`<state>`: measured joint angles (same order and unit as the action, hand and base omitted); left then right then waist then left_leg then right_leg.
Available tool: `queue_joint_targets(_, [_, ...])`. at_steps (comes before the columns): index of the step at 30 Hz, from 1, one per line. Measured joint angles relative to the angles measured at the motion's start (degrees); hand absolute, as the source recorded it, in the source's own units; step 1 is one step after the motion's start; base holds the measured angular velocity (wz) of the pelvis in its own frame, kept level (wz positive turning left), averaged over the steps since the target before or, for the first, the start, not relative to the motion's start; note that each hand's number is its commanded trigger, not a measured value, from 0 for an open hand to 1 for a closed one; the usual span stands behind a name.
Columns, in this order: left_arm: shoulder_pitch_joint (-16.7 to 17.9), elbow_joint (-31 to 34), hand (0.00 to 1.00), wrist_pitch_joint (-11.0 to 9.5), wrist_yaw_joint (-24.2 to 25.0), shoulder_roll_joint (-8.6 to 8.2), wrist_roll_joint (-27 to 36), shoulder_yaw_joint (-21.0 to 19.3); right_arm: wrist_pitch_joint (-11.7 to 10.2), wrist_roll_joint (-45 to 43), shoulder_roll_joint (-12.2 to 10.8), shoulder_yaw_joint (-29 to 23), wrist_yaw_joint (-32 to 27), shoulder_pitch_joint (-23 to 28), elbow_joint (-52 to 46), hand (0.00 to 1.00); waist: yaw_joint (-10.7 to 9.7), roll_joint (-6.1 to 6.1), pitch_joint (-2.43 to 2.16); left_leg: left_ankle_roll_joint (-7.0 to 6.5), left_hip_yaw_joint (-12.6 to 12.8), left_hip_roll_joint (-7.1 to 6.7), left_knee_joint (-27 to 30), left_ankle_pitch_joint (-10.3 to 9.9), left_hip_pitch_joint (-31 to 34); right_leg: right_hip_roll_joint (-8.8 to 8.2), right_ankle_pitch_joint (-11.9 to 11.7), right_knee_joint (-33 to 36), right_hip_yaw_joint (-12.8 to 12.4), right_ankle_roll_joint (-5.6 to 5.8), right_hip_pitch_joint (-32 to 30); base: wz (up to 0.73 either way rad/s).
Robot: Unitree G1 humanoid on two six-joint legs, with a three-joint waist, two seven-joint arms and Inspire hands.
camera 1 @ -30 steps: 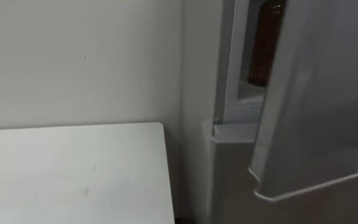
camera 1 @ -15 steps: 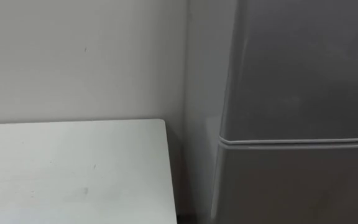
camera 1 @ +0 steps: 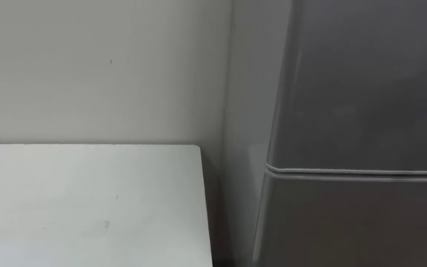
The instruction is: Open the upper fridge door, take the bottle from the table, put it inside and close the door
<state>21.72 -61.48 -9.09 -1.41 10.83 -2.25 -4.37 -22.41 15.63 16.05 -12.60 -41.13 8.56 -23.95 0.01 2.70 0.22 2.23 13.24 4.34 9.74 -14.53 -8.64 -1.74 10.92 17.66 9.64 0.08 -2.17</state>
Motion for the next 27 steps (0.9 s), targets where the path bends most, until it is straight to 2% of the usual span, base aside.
queue_joint_targets(2, [-0.3,0.0,0.0,0.0,0.0,0.01,-0.3,0.1,0.0,-0.7,0.1,0.3,0.0,-1.3,0.0,0.0,0.5,0.22,-0.25,0.0,-0.1,0.05,0.0,0.0,0.0,0.05,-0.1,-0.1,0.2,0.02,0.3,0.03])
queue_joint_targets(3, [-0.2,0.0,0.0,0.1,0.0,0.03,-0.6,0.1,0.0,-0.6,0.1,0.6,0.0,-2.3,0.2,0.0,0.5,0.37,-0.08,-0.01,-0.4,0.08,0.1,0.0,-0.2,0.04,-0.1,-0.4,0.4,0.04,0.8,0.09])
queue_joint_targets(4, [-0.2,0.0,0.0,0.2,0.0,0.06,-0.7,0.1,0.0,-0.6,0.1,0.8,0.1,-2.7,0.3,0.0,0.6,-0.68,-0.08,-0.01,-0.5,0.11,0.1,0.0,-0.4,0.05,-0.2,-0.6,0.6,0.05,1.2,0.13])
queue_joint_targets(7, [-0.9,-0.1,0.0,0.9,-0.1,0.1,-1.3,0.1,0.2,-0.4,0.2,2.3,1.5,-4.7,0.7,0.0,1.5,0.22,-0.02,-0.01,-1.0,0.15,0.1,0.0,-0.6,-0.06,-0.2,-1.3,1.6,0.09,2.0,0.1])
queue_joint_targets(9, [-1.4,0.1,0.0,1.9,-0.1,0.35,-1.9,0.1,1.3,-0.4,0.6,3.4,4.4,-6.6,2.0,0.0,2.0,0.23,-0.11,-0.01,-1.9,0.17,0.1,0.0,-0.6,-0.09,-0.2,-2.0,2.3,0.12,2.6,0.17])
queue_joint_targets(10, [-1.3,0.2,0.0,2.2,0.0,0.44,-2.0,0.1,1.3,-1.0,0.8,3.8,4.3,-7.1,3.0,0.0,2.2,0.01,0.08,-0.01,-2.0,0.17,0.1,0.0,-0.6,-0.1,-0.2,-2.0,2.3,0.13,2.7,0.1])
queue_joint_targets(11, [-1.1,0.5,0.0,3.0,0.0,0.48,-2.1,0.1,1.2,-2.5,0.5,3.9,3.7,-7.3,3.6,0.0,2.4,0.33,0.03,-0.01,-2.1,0.16,0.1,0.0,-0.6,-0.12,-0.2,-2.0,2.4,0.13,2.7,0.0])
queue_joint_targets(14, [-1.1,1.7,0.0,5.1,0.0,0.56,-2.4,0.0,1.4,-2.9,0.6,3.9,4.8,-8.5,6.3,0.0,1.8,0.74,0.12,-0.02,-2.0,0.09,0.1,0.0,-0.6,-0.16,-0.3,-2.0,2.2,0.19,2.6,-0.03])
queue_joint_targets(17, [-1.9,1.9,0.0,5.6,0.1,1.03,-2.4,0.2,1.2,-2.9,0.6,4.0,5.5,-10.8,10.9,0.0,1.8,1.03,0.19,-0.03,-2.0,0.1,0.6,0.0,-0.7,-0.24,-0.7,-2.2,2.3,0.08,2.8,-0.03])
queue_joint_targets(22, [-1.9,2.0,0.0,7.5,0.4,1.62,-2.3,2.4,0.5,-2.9,0.7,4.2,5.8,-15.0,18.0,0.0,1.9,0.73,0.24,-0.35,-2.8,0.08,1.2,-0.2,-0.5,-0.51,-1.8,-3.1,3.3,0.11,3.9,0.07])
queue_joint_targets(25, [-2.1,2.1,0.0,8.5,0.5,1.61,-2.3,2.4,-0.3,-6.1,1.8,3.9,6.2,-16.2,23.5,0.0,1.9,0.53,0.26,-0.6,-3.9,-0.04,2.2,-0.3,-0.6,-0.85,-2.3,-3.9,4.5,0.24,5.2,0.19])
queue_joint_targets(27, [-1.9,3.5,0.0,9.2,0.7,1.58,-2.4,2.4,-0.3,-9.9,2.2,3.9,5.7,-17.5,26.7,0.0,2.3,0.38,0.24,-0.63,-4.1,-0.09,3.0,-0.3,0.1,-0.99,-2.5,-4.0,4.5,0.75,5.0,0.03])
